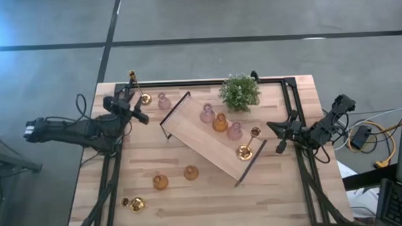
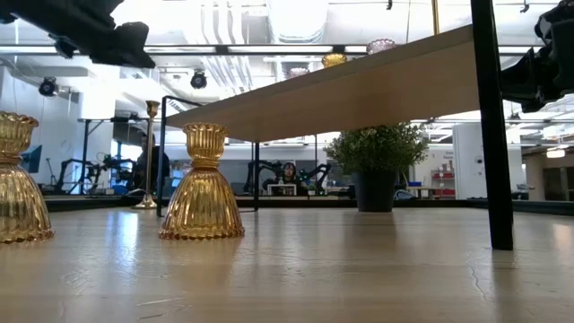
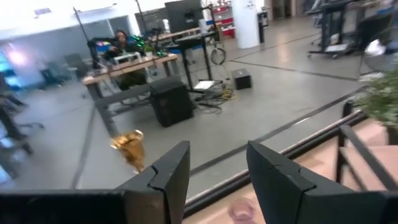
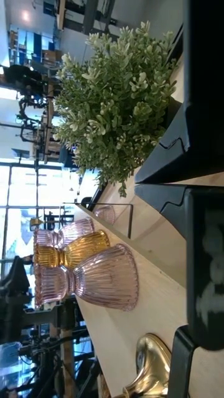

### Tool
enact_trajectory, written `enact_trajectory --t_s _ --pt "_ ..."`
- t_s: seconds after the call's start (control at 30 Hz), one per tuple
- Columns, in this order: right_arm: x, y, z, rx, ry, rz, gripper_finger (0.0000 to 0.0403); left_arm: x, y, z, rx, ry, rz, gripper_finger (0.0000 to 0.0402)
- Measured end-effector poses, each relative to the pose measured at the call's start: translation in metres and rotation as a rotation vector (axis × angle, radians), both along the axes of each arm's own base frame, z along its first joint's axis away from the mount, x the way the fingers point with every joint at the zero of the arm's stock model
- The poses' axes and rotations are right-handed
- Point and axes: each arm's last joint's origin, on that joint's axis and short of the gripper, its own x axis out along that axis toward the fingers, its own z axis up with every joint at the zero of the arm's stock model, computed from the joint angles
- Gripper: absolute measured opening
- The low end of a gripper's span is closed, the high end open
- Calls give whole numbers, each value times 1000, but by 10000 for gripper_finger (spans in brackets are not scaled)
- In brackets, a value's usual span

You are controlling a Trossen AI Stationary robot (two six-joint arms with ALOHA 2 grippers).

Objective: Pick & Place candle stick holders
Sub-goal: Put the gold candle holder on the shelf

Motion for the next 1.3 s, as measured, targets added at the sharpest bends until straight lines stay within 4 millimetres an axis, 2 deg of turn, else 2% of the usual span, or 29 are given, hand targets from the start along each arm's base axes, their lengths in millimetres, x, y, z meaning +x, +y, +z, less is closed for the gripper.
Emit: enact_trajectory --t_s 0.17,0.43,0.63,0.83,0.97,1.3 --pt "0 0 0 0 0 0 9 2 0 -19 -59 -55 -64 163" --pt "0 0 0 -2 1 0 9 2 4 -51 -39 -72 71 163" --pt "0 0 0 -1 0 0 8 1 7 -74 -13 -52 99 163" --pt "0 0 0 -2 1 0 8 0 13 -75 39 -44 135 163" --pt "0 0 0 -2 1 -1 8 -1 28 -73 52 -10 202 163" --pt "0 0 0 -2 1 0 8 -7 85 -80 -38 12 155 163"
